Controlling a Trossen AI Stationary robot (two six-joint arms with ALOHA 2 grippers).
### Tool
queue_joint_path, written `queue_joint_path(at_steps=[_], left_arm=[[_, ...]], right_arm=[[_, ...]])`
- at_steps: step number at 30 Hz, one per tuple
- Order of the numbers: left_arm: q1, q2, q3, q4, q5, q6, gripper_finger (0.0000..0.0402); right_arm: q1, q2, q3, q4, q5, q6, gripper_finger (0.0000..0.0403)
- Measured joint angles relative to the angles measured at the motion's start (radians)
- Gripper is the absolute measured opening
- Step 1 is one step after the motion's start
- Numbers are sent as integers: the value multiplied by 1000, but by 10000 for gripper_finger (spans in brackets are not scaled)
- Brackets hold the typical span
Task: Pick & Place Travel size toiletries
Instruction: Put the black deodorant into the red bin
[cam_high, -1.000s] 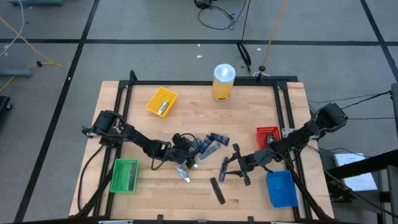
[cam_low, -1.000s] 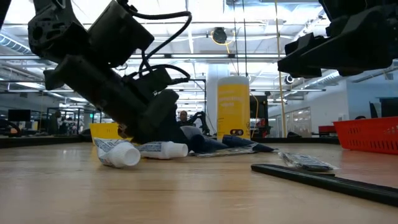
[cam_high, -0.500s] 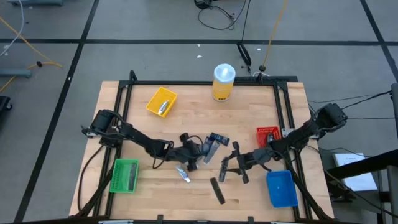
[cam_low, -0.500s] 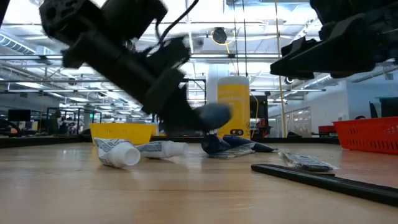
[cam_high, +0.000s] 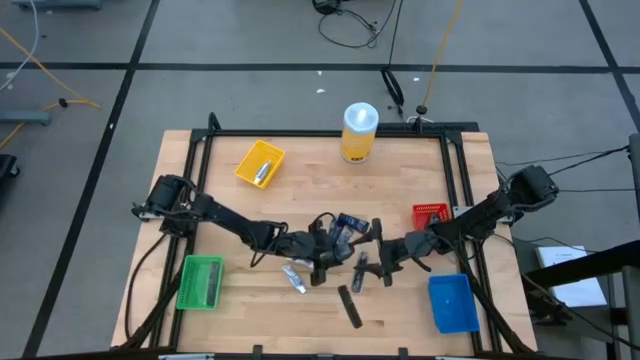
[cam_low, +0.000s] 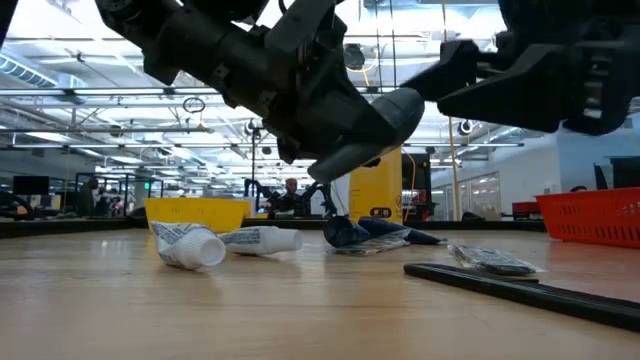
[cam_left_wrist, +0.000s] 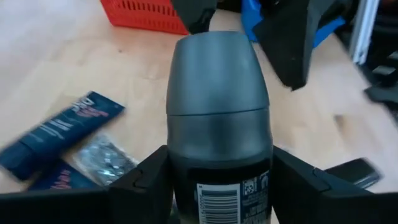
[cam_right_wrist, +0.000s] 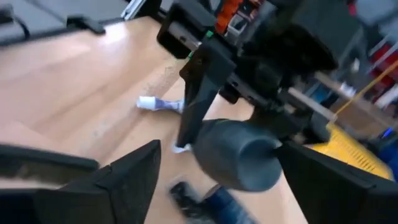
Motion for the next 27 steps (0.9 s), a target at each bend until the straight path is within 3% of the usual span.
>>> queue_joint_path(at_steps=[5, 12, 17, 22, 27], left_arm=[[9, 0, 1, 3, 19, -28, 211], [8, 0, 1, 3, 22, -79, 213], [10, 0, 1, 7, 24, -83, 196], [17, 0, 1, 1, 28, -122, 218], [19, 0, 1, -2, 22, -131, 221]], right_arm=[[-28, 0, 23, -3, 2, -129, 325], [-81, 19, 52, -95, -110, -127, 319], [-87, 59, 77, -92, -134, -141, 318], [-85, 84, 87, -80, -130, -183, 316], [-84, 84, 87, -89, -132, -170, 282]])
